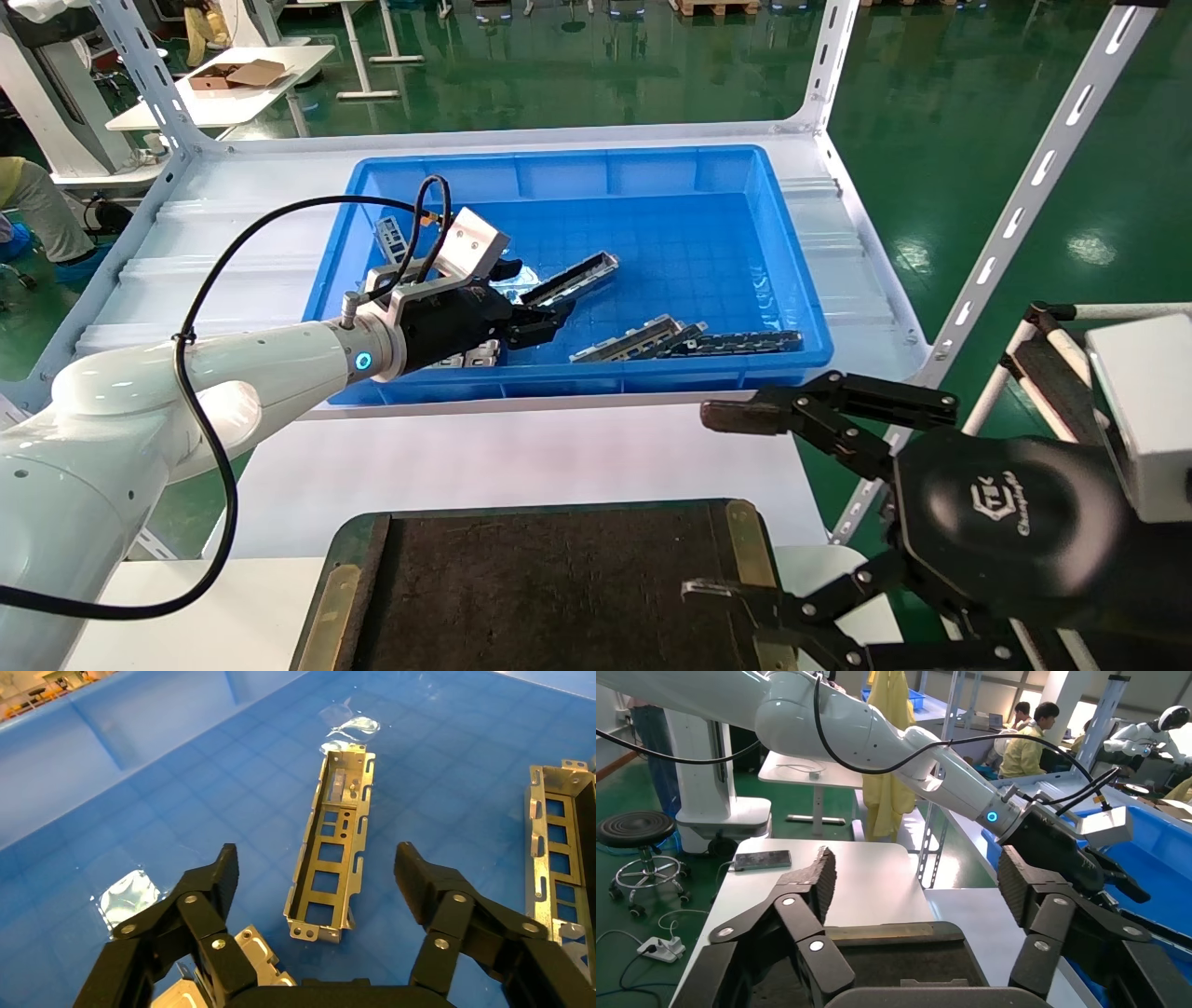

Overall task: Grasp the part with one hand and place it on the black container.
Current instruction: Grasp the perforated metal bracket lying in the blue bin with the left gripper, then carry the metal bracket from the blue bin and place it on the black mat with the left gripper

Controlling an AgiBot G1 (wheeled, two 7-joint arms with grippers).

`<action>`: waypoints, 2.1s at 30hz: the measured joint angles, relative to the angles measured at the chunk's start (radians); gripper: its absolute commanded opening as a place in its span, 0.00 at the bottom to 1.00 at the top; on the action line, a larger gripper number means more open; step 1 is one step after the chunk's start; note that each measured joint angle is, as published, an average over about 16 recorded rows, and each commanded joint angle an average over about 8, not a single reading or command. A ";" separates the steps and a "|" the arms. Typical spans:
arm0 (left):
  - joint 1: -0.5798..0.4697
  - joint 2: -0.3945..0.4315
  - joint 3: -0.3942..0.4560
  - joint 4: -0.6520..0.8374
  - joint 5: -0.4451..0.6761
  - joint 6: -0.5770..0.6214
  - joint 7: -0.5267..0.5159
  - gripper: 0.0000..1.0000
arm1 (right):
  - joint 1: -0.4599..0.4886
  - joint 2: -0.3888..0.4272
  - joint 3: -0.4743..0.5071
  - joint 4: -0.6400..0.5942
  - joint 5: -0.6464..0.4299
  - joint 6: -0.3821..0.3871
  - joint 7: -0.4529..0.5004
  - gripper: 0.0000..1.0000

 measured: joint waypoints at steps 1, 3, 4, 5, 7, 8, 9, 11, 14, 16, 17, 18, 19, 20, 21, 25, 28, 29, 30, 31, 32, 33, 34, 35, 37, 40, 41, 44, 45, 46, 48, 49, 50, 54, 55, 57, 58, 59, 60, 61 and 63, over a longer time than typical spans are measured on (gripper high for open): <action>0.001 0.000 0.001 0.000 -0.001 -0.001 -0.001 0.00 | 0.000 0.000 0.000 0.000 0.000 0.000 0.000 0.00; 0.003 0.000 0.004 -0.001 -0.004 -0.003 -0.002 0.00 | 0.000 0.000 0.000 0.000 0.000 0.000 0.000 0.00; 0.004 0.000 0.006 -0.001 -0.005 -0.003 -0.003 0.00 | 0.000 0.000 0.000 0.000 0.000 0.000 0.000 0.00; 0.004 -0.001 0.007 -0.001 -0.006 -0.004 -0.004 0.00 | 0.000 0.000 0.000 0.000 0.000 0.000 0.000 0.00; 0.006 -0.001 0.010 0.000 -0.009 -0.005 -0.005 0.00 | 0.000 0.000 0.000 0.000 0.000 0.000 0.000 0.00; 0.006 -0.001 0.011 0.000 -0.010 -0.006 -0.006 0.00 | 0.000 0.000 -0.001 0.000 0.000 0.000 0.000 0.00; 0.007 -0.001 0.012 0.000 -0.011 -0.006 -0.007 0.00 | 0.000 0.000 -0.001 0.000 0.000 0.000 0.000 0.00; 0.008 -0.001 0.014 0.000 -0.014 -0.007 -0.008 0.00 | 0.000 0.000 -0.001 0.000 0.001 0.000 0.000 0.00; 0.009 -0.002 0.017 0.000 -0.018 -0.008 -0.009 0.00 | 0.000 0.000 -0.001 0.000 0.001 0.000 0.000 0.00; 0.009 -0.002 0.019 0.000 -0.022 -0.009 -0.010 0.00 | 0.000 0.000 -0.001 0.000 0.001 0.000 -0.001 0.00; 0.009 -0.002 0.019 0.000 -0.023 -0.010 -0.010 0.00 | 0.000 0.000 -0.001 0.000 0.001 0.000 -0.001 0.00; 0.009 -0.002 0.020 0.000 -0.025 -0.010 -0.011 0.00 | 0.000 0.000 -0.001 0.000 0.001 0.001 -0.001 0.00; 0.008 -0.003 0.020 0.000 -0.027 -0.010 -0.010 0.00 | 0.000 0.001 -0.001 0.000 0.001 0.001 -0.001 0.00; 0.008 -0.003 0.021 -0.001 -0.029 -0.009 -0.010 0.00 | 0.000 0.001 -0.001 0.000 0.001 0.001 -0.001 0.00; 0.007 -0.004 0.021 -0.001 -0.031 -0.009 -0.009 0.00 | 0.000 0.001 -0.001 0.000 0.001 0.001 -0.001 0.00; -0.002 -0.007 0.020 -0.003 -0.043 -0.001 -0.005 0.00 | 0.000 0.001 -0.002 0.000 0.001 0.001 -0.001 0.00; -0.011 -0.013 0.017 -0.003 -0.052 0.013 0.000 0.00 | 0.000 0.001 -0.002 0.000 0.001 0.001 -0.001 0.00; -0.015 -0.015 0.015 -0.004 -0.056 0.021 0.002 0.00 | 0.000 0.001 -0.002 0.000 0.001 0.001 -0.001 0.00; -0.019 -0.018 0.014 -0.004 -0.060 0.030 0.005 0.00 | 0.000 0.001 -0.002 0.000 0.001 0.001 -0.001 0.00; -0.023 -0.022 0.012 -0.005 -0.064 0.042 0.007 0.00 | 0.000 0.001 -0.002 0.000 0.001 0.001 -0.001 0.00; -0.027 -0.026 0.010 -0.006 -0.068 0.056 0.010 0.00 | 0.000 0.001 -0.002 0.000 0.001 0.001 -0.001 0.00; -0.031 -0.030 0.008 -0.006 -0.072 0.072 0.013 0.00 | 0.000 0.001 -0.002 0.000 0.001 0.001 -0.001 0.00; -0.035 -0.035 0.006 -0.007 -0.076 0.090 0.016 0.00 | 0.000 0.001 -0.002 0.000 0.002 0.001 -0.001 0.00; -0.039 -0.041 0.004 -0.007 -0.081 0.109 0.018 0.00 | 0.000 0.001 -0.002 0.000 0.002 0.001 -0.001 0.00; -0.048 -0.053 -0.001 -0.008 -0.089 0.154 0.023 0.00 | 0.001 0.001 -0.002 0.000 0.002 0.001 -0.001 0.00; -0.058 -0.075 -0.007 -0.008 -0.101 0.231 0.029 0.00 | 0.001 0.001 -0.003 0.000 0.002 0.001 -0.001 0.00; -0.061 -0.082 -0.008 -0.009 -0.105 0.259 0.030 0.00 | 0.001 0.001 -0.003 0.000 0.002 0.001 -0.001 0.00; -0.068 -0.106 -0.014 -0.009 -0.116 0.350 0.027 0.00 | 0.001 0.001 -0.003 0.000 0.002 0.001 -0.001 0.00; -0.070 -0.114 -0.015 -0.010 -0.120 0.381 0.024 0.00 | 0.001 0.001 -0.003 0.000 0.002 0.001 -0.001 0.00; -0.072 -0.121 -0.017 -0.010 -0.124 0.412 0.021 0.00 | 0.001 0.001 -0.003 0.000 0.002 0.001 -0.001 0.00; -0.074 -0.136 -0.019 -0.012 -0.129 0.472 0.011 0.00 | 0.001 0.001 -0.003 0.000 0.002 0.001 -0.002 0.00; -0.074 -0.143 -0.019 -0.013 -0.132 0.502 0.006 0.00 | 0.001 0.001 -0.003 0.000 0.002 0.001 -0.002 0.00; -0.073 -0.150 -0.020 -0.015 -0.134 0.530 0.000 0.00 | 0.001 0.001 -0.003 0.000 0.002 0.001 -0.002 0.00; -0.061 -0.175 -0.022 -0.025 -0.143 0.631 -0.024 0.00 | 0.001 0.001 -0.003 0.000 0.002 0.002 -0.002 0.00; -0.056 -0.180 -0.022 -0.029 -0.144 0.654 -0.030 0.00 | 0.001 0.001 -0.004 0.000 0.002 0.002 -0.002 0.00; -0.041 -0.189 -0.022 -0.039 -0.148 0.695 -0.042 0.00 | 0.001 0.002 -0.004 0.000 0.003 0.002 -0.002 0.00; -0.032 -0.194 -0.022 -0.045 -0.149 0.713 -0.047 0.00 | 0.001 0.002 -0.004 0.000 0.003 0.002 -0.002 0.00; -0.022 -0.198 -0.022 -0.052 -0.151 0.729 -0.052 0.00 | 0.001 0.002 -0.004 0.000 0.003 0.002 -0.002 0.00; -0.011 -0.201 -0.021 -0.060 -0.152 0.744 -0.057 0.00 | 0.001 0.002 -0.004 0.000 0.003 0.002 -0.002 0.00; 0.001 -0.204 -0.021 -0.068 -0.153 0.758 -0.062 0.00 | 0.001 0.002 -0.004 0.000 0.003 0.002 -0.002 0.00; 0.031 -0.210 -0.019 -0.088 -0.154 0.781 -0.071 0.00 | 0.001 0.002 -0.004 0.000 0.003 0.002 -0.002 0.00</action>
